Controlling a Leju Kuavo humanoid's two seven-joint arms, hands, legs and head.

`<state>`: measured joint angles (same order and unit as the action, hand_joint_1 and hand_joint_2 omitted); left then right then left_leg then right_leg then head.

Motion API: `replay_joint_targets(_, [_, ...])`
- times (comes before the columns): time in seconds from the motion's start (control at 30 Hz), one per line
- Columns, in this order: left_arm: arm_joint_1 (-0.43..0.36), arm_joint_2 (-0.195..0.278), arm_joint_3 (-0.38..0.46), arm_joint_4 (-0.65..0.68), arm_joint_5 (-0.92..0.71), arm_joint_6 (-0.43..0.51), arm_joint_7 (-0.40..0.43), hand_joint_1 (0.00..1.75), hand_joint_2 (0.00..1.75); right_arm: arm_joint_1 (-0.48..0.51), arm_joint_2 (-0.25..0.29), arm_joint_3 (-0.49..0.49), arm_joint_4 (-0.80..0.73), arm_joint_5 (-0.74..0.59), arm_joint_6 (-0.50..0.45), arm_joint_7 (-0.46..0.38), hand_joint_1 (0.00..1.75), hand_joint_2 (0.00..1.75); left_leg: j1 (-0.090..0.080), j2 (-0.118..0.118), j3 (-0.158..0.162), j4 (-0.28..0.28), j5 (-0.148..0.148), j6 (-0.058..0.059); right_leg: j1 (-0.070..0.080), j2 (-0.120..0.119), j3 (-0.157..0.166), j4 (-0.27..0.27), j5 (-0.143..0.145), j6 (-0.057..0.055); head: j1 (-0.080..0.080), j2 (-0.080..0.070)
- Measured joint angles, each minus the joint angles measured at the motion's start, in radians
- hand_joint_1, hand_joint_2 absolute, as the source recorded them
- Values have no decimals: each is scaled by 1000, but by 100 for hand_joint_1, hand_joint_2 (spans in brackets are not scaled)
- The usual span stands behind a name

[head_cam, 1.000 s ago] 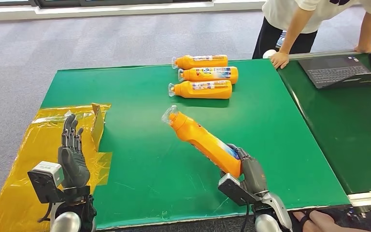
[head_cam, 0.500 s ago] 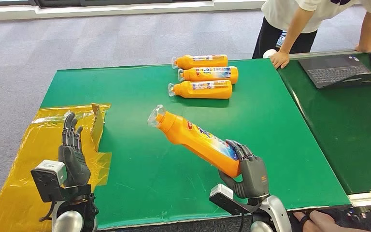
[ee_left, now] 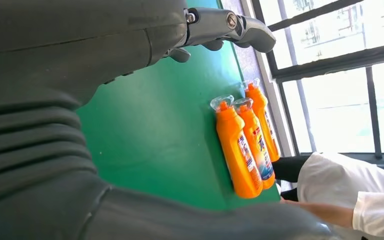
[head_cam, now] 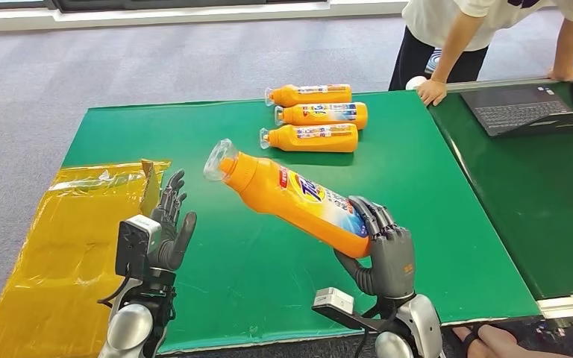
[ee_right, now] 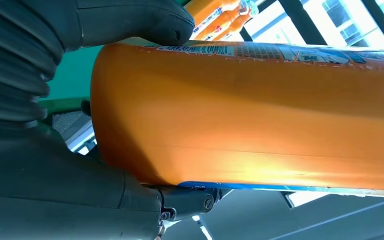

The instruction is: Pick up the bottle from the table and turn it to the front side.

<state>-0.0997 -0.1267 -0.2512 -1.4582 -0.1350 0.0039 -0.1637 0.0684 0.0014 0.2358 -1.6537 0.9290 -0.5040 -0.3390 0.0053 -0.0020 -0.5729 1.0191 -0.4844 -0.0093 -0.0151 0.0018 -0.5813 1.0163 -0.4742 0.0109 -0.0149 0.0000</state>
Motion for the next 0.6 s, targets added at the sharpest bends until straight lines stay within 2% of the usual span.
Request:
replay_joint_targets(0.13, [-25, 0, -21, 28, -39, 14, 0, 0, 175, 0, 4, 0, 0, -42, -25, -16, 175, 175, 0, 0, 0, 0, 0, 0, 0, 0, 0, 0, 0, 0, 0, 0])
replay_joint_targets(0.27, [-60, 0, -50, 60, -45, 17, 20, 0, 0, 0, 17, -1, -2, -71, -114, -45, 175, 175, 0, 0, 0, 0, 0, 0, 0, 0, 0, 0, 0, 0, 0, 0])
replay_joint_targets(0.4, [-86, 0, -68, 92, 24, -9, 38, 0, 0, 1, 34, -6, -2, -171, -184, -99, 175, 175, 0, 0, 0, 0, 0, 0, 0, 0, 0, 0, 0, 0, 0, 0])
replay_joint_targets(0.5, [-98, 0, -80, 109, 64, -15, 35, 0, 0, 1, 49, -12, 1, -251, -189, -128, 175, 175, 0, 0, 0, 0, 0, 0, 0, 0, -1, 0, 0, 0, 0, 0])
replay_joint_targets(0.6, [-105, 0, -86, 119, 79, -15, 32, 0, 0, 1, 59, -14, 7, -277, -188, -134, 175, 175, 0, 0, 0, 0, 0, 0, 0, 0, -1, 0, 0, 0, 0, 0])
